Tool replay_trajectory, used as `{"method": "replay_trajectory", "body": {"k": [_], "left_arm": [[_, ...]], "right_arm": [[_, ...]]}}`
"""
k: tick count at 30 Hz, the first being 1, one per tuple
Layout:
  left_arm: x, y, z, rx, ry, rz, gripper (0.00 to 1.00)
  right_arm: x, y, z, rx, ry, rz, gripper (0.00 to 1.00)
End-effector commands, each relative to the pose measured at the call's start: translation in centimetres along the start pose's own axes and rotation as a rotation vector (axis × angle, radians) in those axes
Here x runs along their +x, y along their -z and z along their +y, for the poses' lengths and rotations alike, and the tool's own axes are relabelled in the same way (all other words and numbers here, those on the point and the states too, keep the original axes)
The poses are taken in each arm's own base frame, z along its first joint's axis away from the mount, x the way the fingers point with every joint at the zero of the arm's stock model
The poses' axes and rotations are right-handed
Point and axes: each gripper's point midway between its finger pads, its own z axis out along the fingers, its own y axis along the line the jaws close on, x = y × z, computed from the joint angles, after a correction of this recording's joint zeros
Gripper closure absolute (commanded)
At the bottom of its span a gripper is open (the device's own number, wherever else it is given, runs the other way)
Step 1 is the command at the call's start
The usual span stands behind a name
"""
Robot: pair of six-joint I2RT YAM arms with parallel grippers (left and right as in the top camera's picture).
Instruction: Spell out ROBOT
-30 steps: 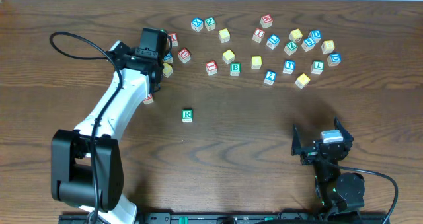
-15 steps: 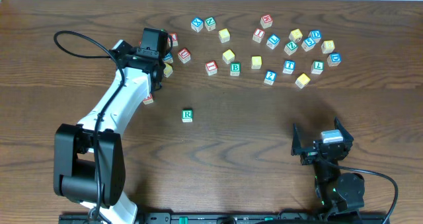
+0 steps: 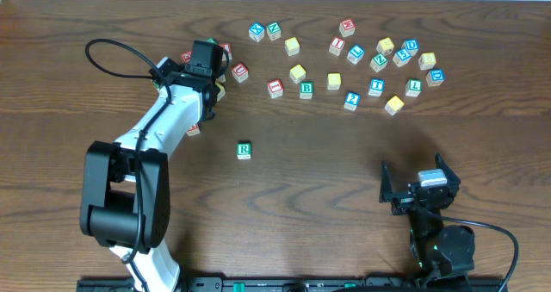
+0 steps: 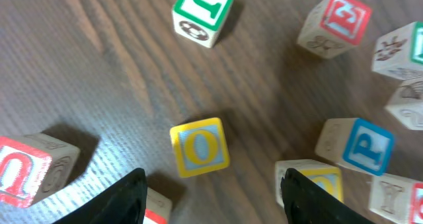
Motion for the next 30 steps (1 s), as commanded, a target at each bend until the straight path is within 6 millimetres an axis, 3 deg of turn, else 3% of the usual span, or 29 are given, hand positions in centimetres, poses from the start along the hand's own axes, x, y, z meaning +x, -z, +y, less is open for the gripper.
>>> {"method": "replay_trajectory", "body": {"k": [1,9,20,30], "left_arm": [[-0.9,0.4,-0.9,0.025,-0.005,-0.02,0.36],[-1.7,0.3,-0.6,-0.001,-0.018,-0.07,0.38],[-0.4,-1.9,-0.2,-0.037,-0.037,-0.047,0.38],[-0.4,-2.1,-0.3,-0.035,-0.036,-0.049,0.38]], "right_arm": [[0.2,0.0,-0.2,0.006,0.01,0.003,0.01],[0.1,0.0,-0.2,0.006,0.01,0.003,0.01],[0.2,0.0,-0.2,0.006,0.01,0.003,0.01],[0.1,0.0,-0.2,0.006,0.01,0.003,0.01]]}}
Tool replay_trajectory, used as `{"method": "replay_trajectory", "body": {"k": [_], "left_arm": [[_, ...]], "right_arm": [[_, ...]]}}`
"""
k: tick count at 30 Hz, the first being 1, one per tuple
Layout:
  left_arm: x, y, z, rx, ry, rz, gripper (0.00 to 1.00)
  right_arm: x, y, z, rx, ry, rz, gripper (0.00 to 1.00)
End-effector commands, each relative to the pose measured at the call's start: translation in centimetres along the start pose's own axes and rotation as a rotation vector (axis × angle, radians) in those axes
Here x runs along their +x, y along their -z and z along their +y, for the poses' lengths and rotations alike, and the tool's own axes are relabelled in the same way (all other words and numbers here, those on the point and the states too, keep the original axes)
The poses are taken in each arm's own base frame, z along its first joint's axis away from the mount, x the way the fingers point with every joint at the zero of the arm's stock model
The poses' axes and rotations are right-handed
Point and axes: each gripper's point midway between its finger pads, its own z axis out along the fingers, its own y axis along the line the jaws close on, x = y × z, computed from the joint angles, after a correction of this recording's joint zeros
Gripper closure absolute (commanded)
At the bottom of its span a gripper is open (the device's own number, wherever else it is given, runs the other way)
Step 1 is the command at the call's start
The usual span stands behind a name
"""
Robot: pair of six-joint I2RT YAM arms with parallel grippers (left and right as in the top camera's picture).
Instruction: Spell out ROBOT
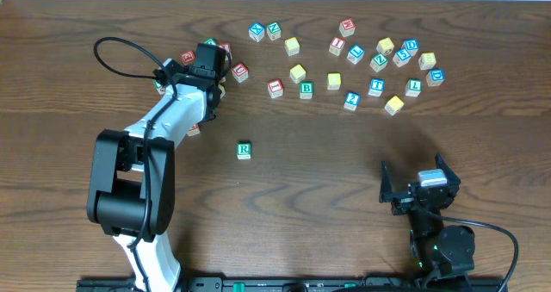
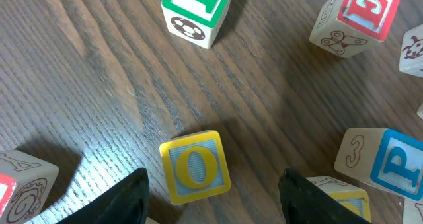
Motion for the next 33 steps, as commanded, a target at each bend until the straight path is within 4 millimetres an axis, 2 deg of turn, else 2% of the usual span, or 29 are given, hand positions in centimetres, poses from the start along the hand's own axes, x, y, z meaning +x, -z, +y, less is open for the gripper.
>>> {"method": "replay_trajectory", "body": {"k": [1,9,26,33], "left_arm": [[-1.0,0.1,-0.4,-0.005,-0.005,-0.034,0.38],[-0.8,0.1,0.0,-0.019,-0.013,-0.026,0.43],[0.0,-1.0,0.4,-0.043,-0.025,-0.012,0.42],[-0.3,-1.3,0.7,-0.052,-0.015,-0.012,0.42]], "right_arm": [[0.1,0.0,-0.2,0.006,0.01,0.003,0.01],[0.1,0.0,-0.2,0.006,0.01,0.003,0.01],[0.1,0.0,-0.2,0.006,0.01,0.003,0.01],[0.1,0.0,-0.2,0.006,0.01,0.003,0.01]]}}
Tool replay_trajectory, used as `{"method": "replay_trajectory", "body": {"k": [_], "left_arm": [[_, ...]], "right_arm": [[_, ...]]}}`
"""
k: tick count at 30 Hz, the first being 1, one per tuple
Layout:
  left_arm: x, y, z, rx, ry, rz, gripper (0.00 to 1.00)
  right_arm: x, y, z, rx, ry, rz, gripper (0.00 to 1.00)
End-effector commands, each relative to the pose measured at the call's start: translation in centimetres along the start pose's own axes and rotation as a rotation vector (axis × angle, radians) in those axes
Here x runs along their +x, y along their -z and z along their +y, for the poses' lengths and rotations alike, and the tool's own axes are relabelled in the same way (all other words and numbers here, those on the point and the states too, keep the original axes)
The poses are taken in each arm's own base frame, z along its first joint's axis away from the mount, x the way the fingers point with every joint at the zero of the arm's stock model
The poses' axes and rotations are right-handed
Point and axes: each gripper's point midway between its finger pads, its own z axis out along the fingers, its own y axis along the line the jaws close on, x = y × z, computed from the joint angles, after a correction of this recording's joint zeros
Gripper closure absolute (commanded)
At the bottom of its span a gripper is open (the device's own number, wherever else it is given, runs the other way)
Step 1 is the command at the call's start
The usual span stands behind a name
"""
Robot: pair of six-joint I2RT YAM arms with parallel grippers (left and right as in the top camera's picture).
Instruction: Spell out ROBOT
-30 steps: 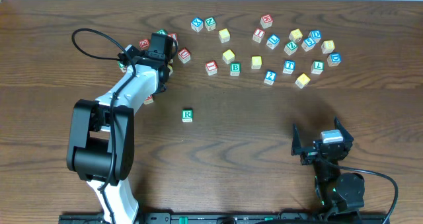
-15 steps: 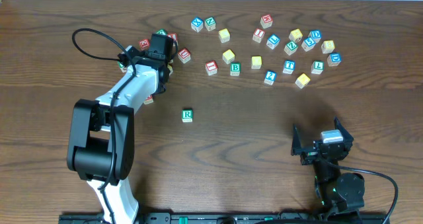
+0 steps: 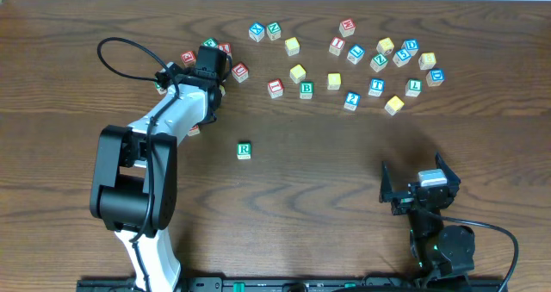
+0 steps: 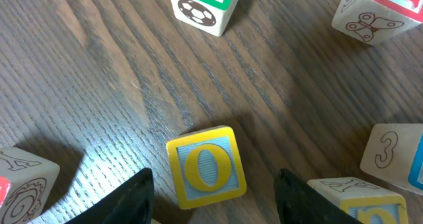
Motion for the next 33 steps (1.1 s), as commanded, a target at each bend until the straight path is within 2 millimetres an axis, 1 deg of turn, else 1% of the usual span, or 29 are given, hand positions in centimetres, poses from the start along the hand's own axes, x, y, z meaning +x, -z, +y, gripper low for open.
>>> {"method": "replay_trajectory", "body": {"k": [1,9,24,33], "left_arm": [[-1.16,-0.42,0.21,-0.022,0.006,-0.03,0.42],[-1.41,-0.97,0.85,-0.038,0.02,-0.026,0.42],[-1.36,-0.95,0.8,-0.037,0.023,-0.025,0.44],[-0.81,-0.98,0.45,-0.017,0.061,0.007,0.44]], "right_arm": [[0.14,-0.01,-0.17,0.006,0.01,0.003,0.01],[0.14,-0.01,-0.17,0.006,0.01,0.003,0.01],[0.16,-0.01,-0.17,0.006,0.01,0.003,0.01],[0.14,-0.01,-0.17,0.006,0.01,0.003,0.01]]}}
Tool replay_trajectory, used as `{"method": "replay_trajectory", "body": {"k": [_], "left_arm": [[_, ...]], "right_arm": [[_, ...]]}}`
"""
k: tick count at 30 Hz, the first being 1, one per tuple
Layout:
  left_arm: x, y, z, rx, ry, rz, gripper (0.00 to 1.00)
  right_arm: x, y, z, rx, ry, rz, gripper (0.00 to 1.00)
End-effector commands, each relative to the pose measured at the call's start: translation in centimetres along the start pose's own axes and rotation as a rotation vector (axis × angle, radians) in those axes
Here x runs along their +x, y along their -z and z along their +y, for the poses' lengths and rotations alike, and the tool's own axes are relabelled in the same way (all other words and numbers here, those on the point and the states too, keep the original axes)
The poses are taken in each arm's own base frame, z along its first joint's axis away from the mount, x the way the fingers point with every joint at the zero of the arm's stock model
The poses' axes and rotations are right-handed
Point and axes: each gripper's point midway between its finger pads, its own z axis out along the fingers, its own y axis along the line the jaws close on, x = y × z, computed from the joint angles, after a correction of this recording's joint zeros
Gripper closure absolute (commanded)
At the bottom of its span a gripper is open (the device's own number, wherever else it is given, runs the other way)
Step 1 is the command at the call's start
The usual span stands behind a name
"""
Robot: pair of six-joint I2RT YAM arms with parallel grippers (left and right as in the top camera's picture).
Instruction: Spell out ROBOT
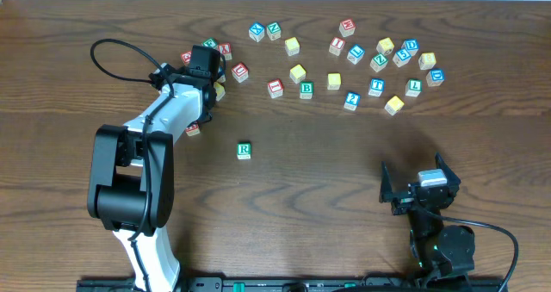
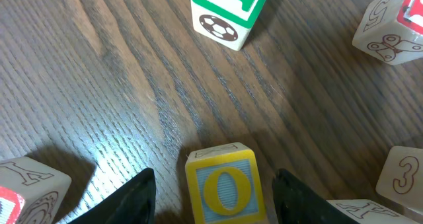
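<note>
The yellow O block (image 2: pixel 225 187) lies on the table, letter up, at the bottom of the left wrist view. My left gripper (image 2: pixel 215 199) is open, one dark finger (image 2: pixel 135 201) on each side of the block, with a gap both ways. In the overhead view that gripper (image 1: pixel 209 75) is over the upper-left cluster and hides the O. The green R block (image 1: pixel 244 150) lies alone mid-table. B (image 1: pixel 306 89) and T (image 1: pixel 376 86) sit in the far row. My right gripper (image 1: pixel 419 189) rests open near the front right, holding nothing.
Close around the O are a green block with a football face (image 2: pixel 231 6), a red block (image 2: pixel 393 19), a block marked 3 (image 2: pixel 403 178) and a red-faced block (image 2: pixel 26 194). Several more letter blocks stretch along the far side (image 1: pixel 385 46).
The left gripper has shifted a little over the cluster. The O block now sits lower in the wrist view and more squarely between the open fingers. No block has moved.
At first my left gripper hung open over the upper-left cluster with the O ahead of its fingers. At each later moment the blocks showed larger and the O nearer the fingers. Now the fingers flank it. The R and the right arm stayed put.
</note>
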Motion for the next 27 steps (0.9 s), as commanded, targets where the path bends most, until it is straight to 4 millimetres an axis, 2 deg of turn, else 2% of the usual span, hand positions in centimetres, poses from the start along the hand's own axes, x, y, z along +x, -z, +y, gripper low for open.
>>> {"method": "replay_trajectory", "body": {"k": [1,14,27], "left_arm": [[-0.05,-0.4,-0.38,0.002,0.026,0.008,0.44],[-0.74,-1.16,0.43,0.006,0.069,0.054,0.48],[-0.3,-1.12,0.04,0.027,0.071,0.082,0.49]], "right_arm": [[0.14,-0.01,-0.17,0.006,0.01,0.003,0.01],[0.14,-0.01,-0.17,0.006,0.01,0.003,0.01],[0.14,-0.01,-0.17,0.006,0.01,0.003,0.01]]}}
